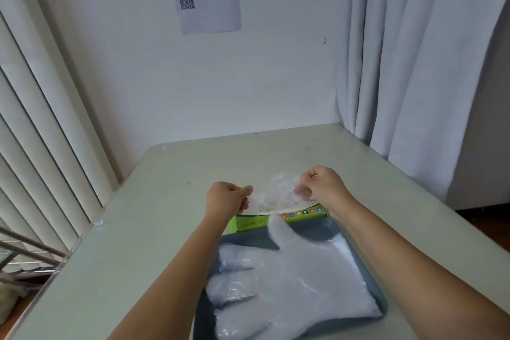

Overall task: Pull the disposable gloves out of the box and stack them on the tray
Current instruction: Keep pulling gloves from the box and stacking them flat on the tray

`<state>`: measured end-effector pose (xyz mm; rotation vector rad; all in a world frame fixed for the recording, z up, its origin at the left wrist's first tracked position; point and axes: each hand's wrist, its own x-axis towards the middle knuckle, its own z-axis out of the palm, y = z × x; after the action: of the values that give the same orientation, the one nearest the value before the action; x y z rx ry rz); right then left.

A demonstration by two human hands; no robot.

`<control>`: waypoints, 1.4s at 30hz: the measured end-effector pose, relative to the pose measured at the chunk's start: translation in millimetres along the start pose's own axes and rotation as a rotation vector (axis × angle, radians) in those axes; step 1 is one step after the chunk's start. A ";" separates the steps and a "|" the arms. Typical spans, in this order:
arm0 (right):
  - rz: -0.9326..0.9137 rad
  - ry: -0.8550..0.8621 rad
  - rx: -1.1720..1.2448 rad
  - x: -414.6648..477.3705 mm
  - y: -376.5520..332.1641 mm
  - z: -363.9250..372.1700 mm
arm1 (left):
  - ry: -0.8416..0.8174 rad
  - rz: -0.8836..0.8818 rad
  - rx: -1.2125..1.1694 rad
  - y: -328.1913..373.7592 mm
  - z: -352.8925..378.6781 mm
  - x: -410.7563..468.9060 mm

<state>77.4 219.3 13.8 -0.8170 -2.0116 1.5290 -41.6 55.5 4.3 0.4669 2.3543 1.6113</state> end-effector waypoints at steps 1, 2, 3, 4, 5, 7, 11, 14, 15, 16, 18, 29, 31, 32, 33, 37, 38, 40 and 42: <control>0.007 0.012 -0.047 2.3 3.4 -0.1 | 0.033 -0.009 0.061 -3.4 -2.5 3.9; 0.014 0.018 -0.088 4.4 7.1 -1.0 | 0.055 -0.018 0.121 -6.3 -4.1 7.2; 0.027 0.027 -0.109 6.0 9.9 -1.7 | 0.074 -0.028 0.179 -9.5 -5.4 10.1; 0.044 0.049 -0.103 7.8 12.4 -2.6 | 0.087 -0.035 0.230 -12.2 -6.3 11.9; 0.061 0.080 -0.091 9.3 14.7 -3.7 | 0.088 -0.042 0.272 -13.8 -6.5 12.8; 0.080 0.150 -0.073 10.4 16.6 -7.0 | 0.077 -0.031 0.330 -15.7 -2.8 11.7; 0.111 0.153 -0.028 10.2 20.5 -10.4 | 0.185 0.327 0.351 -13.3 12.3 0.5; 0.138 0.111 0.020 14.5 27.1 -9.4 | 0.117 0.734 0.503 -4.7 23.4 -5.0; 0.143 0.085 0.032 15.4 27.3 -8.8 | 0.017 0.737 0.586 -2.7 26.0 -5.3; 0.140 0.050 0.040 15.5 25.7 -8.2 | -0.077 0.701 0.665 -2.7 27.9 -4.6; 0.116 -0.037 0.041 12.5 19.1 -6.1 | -0.172 0.627 0.771 -8.6 29.7 1.5; -0.154 -0.007 -0.375 5.6 5.5 33.2 | -0.429 0.422 0.754 -16.8 21.8 0.7; -0.175 0.063 -0.287 4.7 -1.2 33.5 | -0.469 0.370 0.799 -14.9 21.0 -2.1; -0.188 0.095 -0.250 3.8 -5.5 31.3 | -0.482 0.341 0.810 -13.1 20.3 -4.0; -0.195 0.131 -0.226 3.5 -10.2 28.2 | -0.490 0.322 0.817 -10.5 19.6 -5.5; -0.231 0.266 0.044 0.9 -33.4 9.0 | -0.508 0.287 0.853 -1.1 18.2 -11.5; -0.236 0.273 0.176 -0.5 -40.9 2.3 | -0.515 0.280 0.860 0.5 18.2 -12.5; -0.246 0.248 0.436 -5.5 -57.0 -13.6 | -0.525 0.261 0.866 1.2 18.7 -12.5; -0.228 0.168 0.611 -13.2 -70.4 -28.0 | -0.516 0.254 0.839 -0.3 18.8 -8.9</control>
<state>94.0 215.0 88.8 -0.4311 -1.3419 1.7294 -26.4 68.0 -2.4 1.2029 2.4835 0.3800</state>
